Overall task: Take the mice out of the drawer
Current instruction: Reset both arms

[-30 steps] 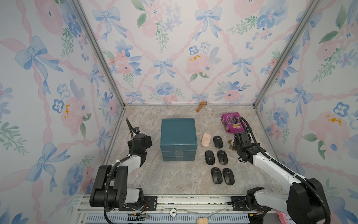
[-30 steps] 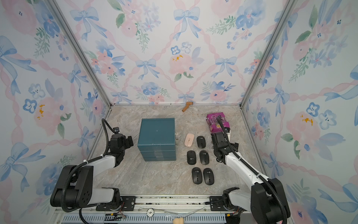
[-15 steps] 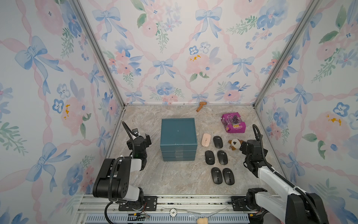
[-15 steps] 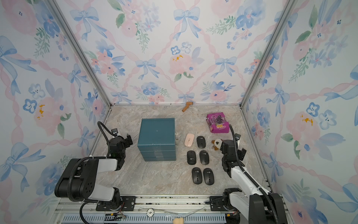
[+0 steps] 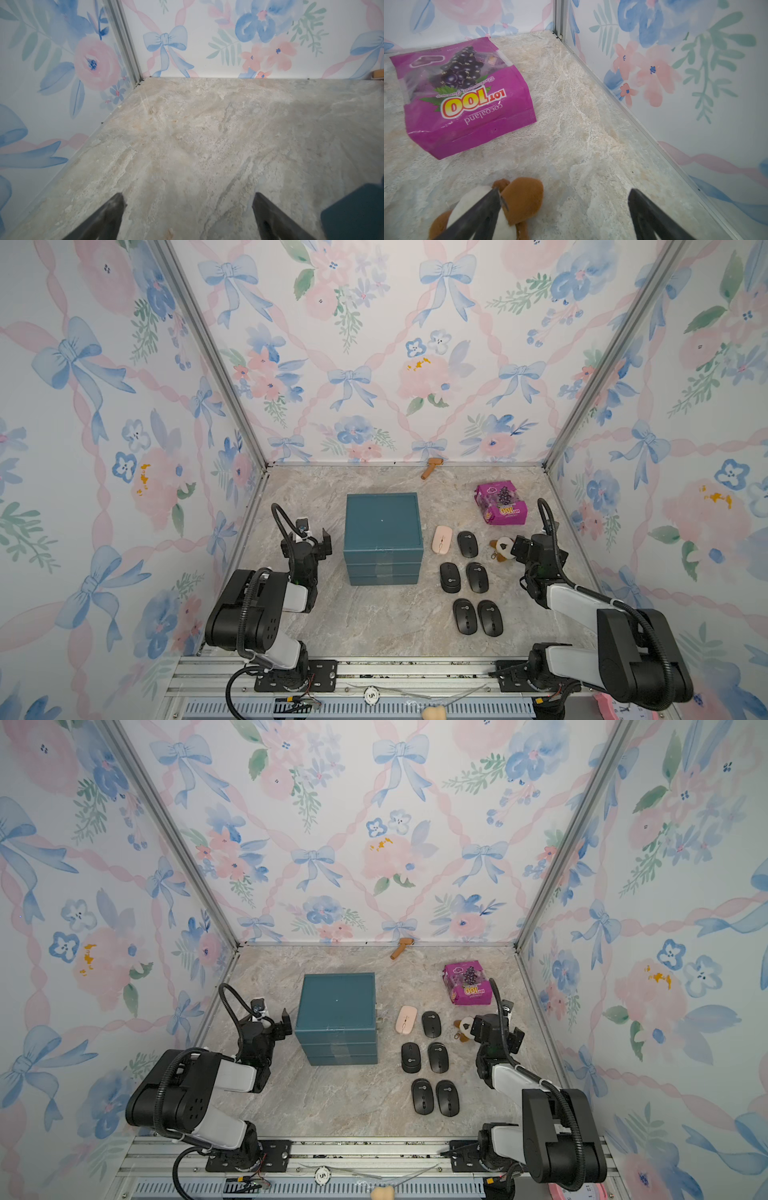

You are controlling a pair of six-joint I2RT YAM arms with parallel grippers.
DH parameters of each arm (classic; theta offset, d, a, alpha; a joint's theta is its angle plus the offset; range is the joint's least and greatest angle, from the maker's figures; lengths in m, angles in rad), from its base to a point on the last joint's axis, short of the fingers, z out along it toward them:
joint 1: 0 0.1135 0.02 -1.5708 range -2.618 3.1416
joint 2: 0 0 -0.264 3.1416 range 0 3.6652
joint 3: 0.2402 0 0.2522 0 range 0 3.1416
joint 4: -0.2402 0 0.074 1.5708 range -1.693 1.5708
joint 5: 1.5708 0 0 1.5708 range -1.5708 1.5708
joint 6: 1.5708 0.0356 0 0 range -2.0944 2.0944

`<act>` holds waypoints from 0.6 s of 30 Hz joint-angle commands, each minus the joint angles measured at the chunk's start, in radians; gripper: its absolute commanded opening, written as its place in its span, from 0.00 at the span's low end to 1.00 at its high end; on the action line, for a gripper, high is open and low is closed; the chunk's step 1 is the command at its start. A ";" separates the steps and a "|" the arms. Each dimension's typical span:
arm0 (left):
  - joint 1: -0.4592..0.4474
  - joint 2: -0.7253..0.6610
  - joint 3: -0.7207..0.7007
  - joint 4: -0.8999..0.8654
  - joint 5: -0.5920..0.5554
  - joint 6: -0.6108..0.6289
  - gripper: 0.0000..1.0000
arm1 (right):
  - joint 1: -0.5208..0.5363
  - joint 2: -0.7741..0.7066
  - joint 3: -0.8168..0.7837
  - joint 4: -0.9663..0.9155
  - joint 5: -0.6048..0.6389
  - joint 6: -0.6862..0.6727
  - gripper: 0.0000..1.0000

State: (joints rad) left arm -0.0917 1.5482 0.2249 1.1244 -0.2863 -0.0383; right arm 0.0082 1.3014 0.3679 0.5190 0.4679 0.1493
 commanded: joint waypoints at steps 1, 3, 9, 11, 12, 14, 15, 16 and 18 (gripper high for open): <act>-0.009 0.019 0.007 0.107 -0.002 0.025 0.98 | -0.008 0.033 0.054 0.062 -0.045 -0.053 0.96; 0.003 0.008 0.017 0.067 0.003 0.009 0.98 | -0.006 0.040 0.056 0.071 -0.090 -0.076 0.96; 0.010 0.007 0.020 0.057 0.006 -0.001 0.98 | 0.003 0.039 0.004 0.204 -0.257 -0.096 0.96; 0.011 0.007 0.020 0.057 0.006 -0.001 0.98 | 0.048 0.112 0.003 0.289 -0.262 -0.129 0.96; 0.011 0.007 0.019 0.057 0.006 -0.001 0.98 | 0.080 0.181 0.007 0.349 -0.257 -0.172 0.96; 0.013 0.003 0.018 0.060 0.008 -0.001 0.98 | 0.088 0.258 0.000 0.446 -0.261 -0.173 0.96; 0.012 0.004 0.017 0.060 0.008 -0.001 0.98 | 0.068 0.247 0.008 0.413 -0.256 -0.148 0.96; 0.012 0.004 0.018 0.059 0.009 -0.003 0.98 | 0.049 0.240 0.027 0.363 -0.293 -0.141 0.96; 0.012 0.003 0.018 0.059 0.010 -0.002 0.98 | 0.041 0.238 0.034 0.347 -0.324 -0.144 0.96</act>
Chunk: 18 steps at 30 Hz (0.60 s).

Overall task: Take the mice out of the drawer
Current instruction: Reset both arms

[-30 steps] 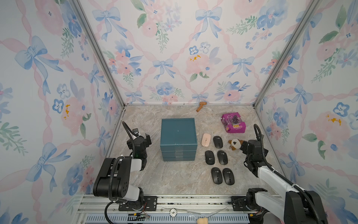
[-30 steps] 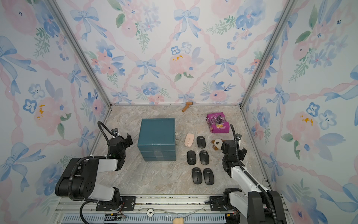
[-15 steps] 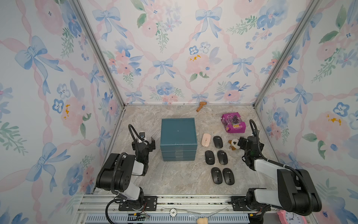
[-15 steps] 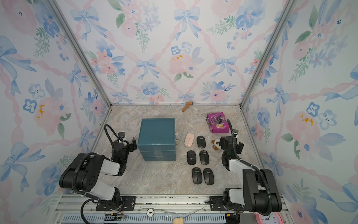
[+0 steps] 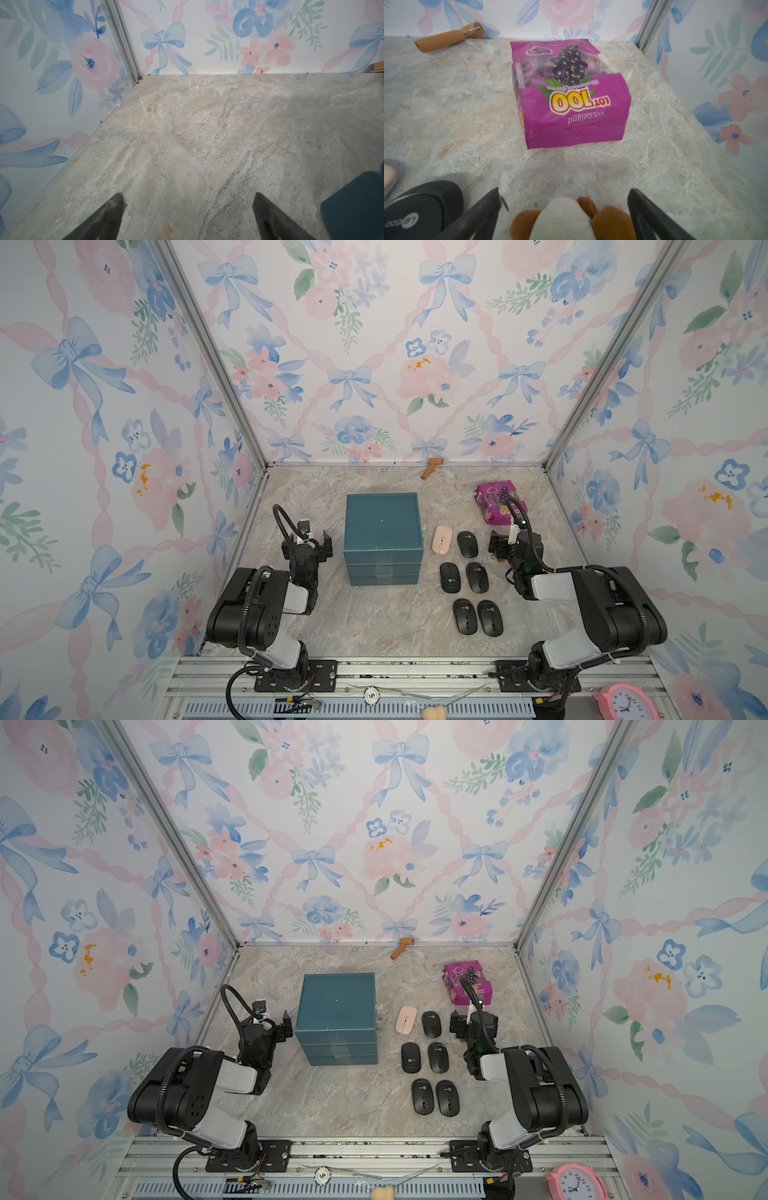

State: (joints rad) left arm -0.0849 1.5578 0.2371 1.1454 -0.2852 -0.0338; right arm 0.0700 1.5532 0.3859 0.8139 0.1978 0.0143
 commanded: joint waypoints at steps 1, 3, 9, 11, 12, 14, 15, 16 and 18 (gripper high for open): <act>0.005 -0.007 0.005 0.037 0.009 -0.006 0.98 | -0.025 -0.009 0.013 0.067 -0.063 -0.005 0.96; 0.006 -0.006 0.006 0.039 0.008 -0.003 0.98 | -0.027 -0.013 0.019 0.042 -0.067 -0.005 0.96; 0.005 -0.003 0.008 0.036 0.010 -0.006 0.98 | -0.028 -0.013 0.011 0.063 -0.071 -0.004 0.96; 0.005 -0.005 0.007 0.037 0.011 -0.006 0.98 | -0.010 -0.015 0.013 0.055 -0.039 -0.014 0.96; 0.006 -0.004 0.008 0.037 0.011 -0.005 0.98 | -0.010 -0.013 0.014 0.058 -0.040 -0.017 0.96; 0.005 -0.004 0.005 0.036 0.011 -0.006 0.98 | -0.011 -0.015 0.014 0.053 -0.039 -0.016 0.96; 0.005 -0.005 0.006 0.038 0.011 -0.006 0.98 | -0.009 -0.014 0.013 0.057 -0.040 -0.017 0.96; 0.006 -0.005 0.006 0.036 0.012 -0.006 0.98 | -0.007 -0.014 0.012 0.056 -0.039 -0.017 0.96; 0.005 -0.004 0.007 0.037 0.011 -0.006 0.98 | -0.009 -0.013 0.015 0.055 -0.040 -0.017 0.96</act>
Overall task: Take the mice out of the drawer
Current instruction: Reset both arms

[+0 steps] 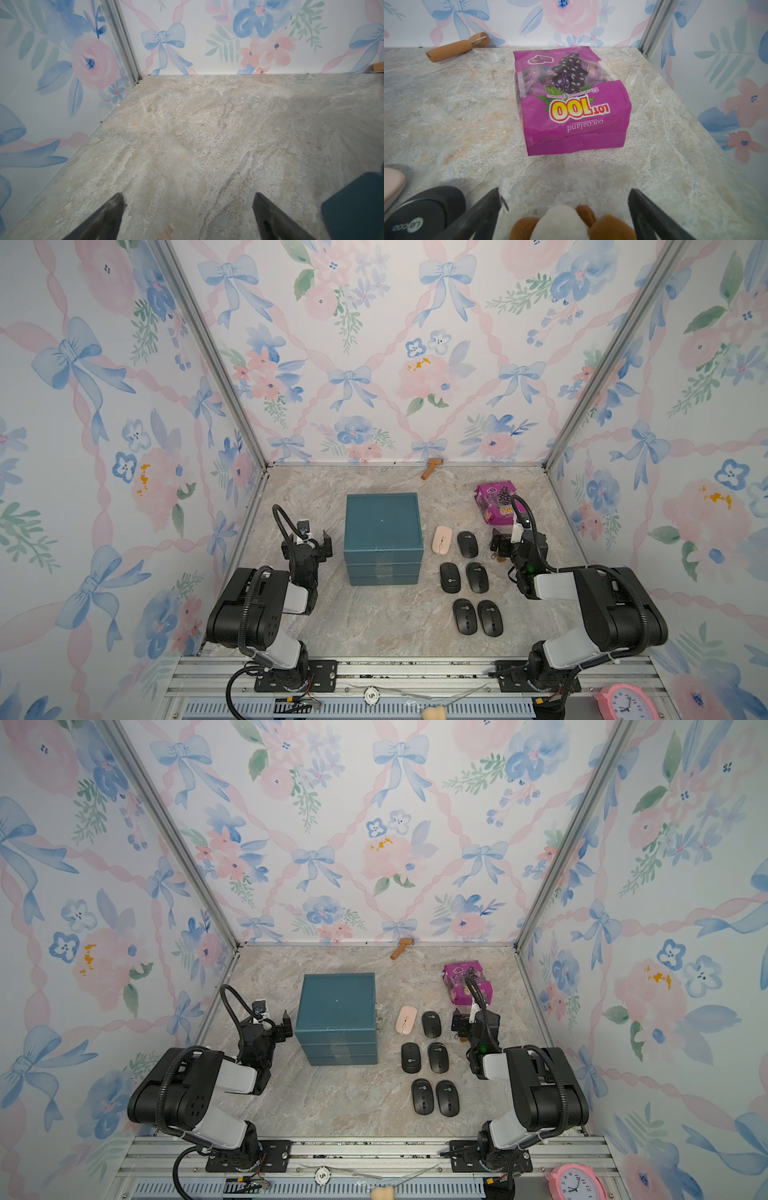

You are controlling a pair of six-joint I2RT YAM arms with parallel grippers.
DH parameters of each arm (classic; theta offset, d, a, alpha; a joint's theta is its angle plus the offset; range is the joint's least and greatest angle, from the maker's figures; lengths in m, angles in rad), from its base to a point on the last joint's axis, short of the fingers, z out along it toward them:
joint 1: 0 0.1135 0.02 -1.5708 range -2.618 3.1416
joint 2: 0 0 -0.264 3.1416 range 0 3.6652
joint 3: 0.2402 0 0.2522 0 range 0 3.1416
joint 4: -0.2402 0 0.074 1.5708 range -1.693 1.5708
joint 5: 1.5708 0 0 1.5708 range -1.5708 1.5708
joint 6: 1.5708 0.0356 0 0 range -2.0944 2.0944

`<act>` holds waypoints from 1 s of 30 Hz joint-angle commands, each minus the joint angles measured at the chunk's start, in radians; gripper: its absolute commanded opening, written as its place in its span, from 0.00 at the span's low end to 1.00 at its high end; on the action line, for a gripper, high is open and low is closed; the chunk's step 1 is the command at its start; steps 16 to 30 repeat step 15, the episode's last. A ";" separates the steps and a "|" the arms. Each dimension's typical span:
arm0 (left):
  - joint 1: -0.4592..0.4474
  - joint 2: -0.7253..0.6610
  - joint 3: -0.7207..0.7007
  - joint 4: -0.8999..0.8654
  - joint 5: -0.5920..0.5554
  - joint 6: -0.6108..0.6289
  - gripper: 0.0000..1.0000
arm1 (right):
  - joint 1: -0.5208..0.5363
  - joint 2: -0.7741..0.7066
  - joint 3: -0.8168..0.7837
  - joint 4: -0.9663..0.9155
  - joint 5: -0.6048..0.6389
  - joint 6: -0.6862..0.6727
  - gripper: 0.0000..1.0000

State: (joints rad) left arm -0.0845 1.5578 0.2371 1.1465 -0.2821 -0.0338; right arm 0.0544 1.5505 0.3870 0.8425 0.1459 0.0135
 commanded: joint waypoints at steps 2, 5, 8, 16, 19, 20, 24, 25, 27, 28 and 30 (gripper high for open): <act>0.005 -0.004 0.007 0.036 0.008 -0.006 0.98 | 0.008 -0.010 0.013 0.027 0.012 -0.016 0.96; 0.006 -0.001 0.011 0.032 0.009 -0.004 0.98 | 0.007 -0.010 0.013 0.027 0.012 -0.017 0.96; 0.008 0.000 0.014 0.028 0.014 -0.006 0.98 | 0.007 -0.010 0.013 0.026 0.012 -0.016 0.96; 0.018 -0.009 0.010 0.021 0.041 -0.011 0.98 | 0.006 -0.012 0.014 0.026 0.012 -0.016 0.96; 0.018 -0.009 0.010 0.021 0.041 -0.011 0.98 | 0.006 -0.012 0.014 0.026 0.012 -0.016 0.96; 0.018 -0.009 0.010 0.021 0.041 -0.011 0.98 | 0.006 -0.012 0.014 0.026 0.012 -0.016 0.96; 0.018 -0.009 0.010 0.021 0.041 -0.011 0.98 | 0.006 -0.012 0.014 0.026 0.012 -0.016 0.96; 0.018 -0.009 0.010 0.021 0.041 -0.011 0.98 | 0.006 -0.012 0.014 0.026 0.012 -0.016 0.96; 0.018 -0.009 0.010 0.021 0.041 -0.011 0.98 | 0.006 -0.012 0.014 0.026 0.012 -0.016 0.96; 0.018 -0.009 0.010 0.021 0.041 -0.011 0.98 | 0.006 -0.012 0.014 0.026 0.012 -0.016 0.96; 0.018 -0.009 0.010 0.021 0.041 -0.011 0.98 | 0.006 -0.012 0.014 0.026 0.012 -0.016 0.96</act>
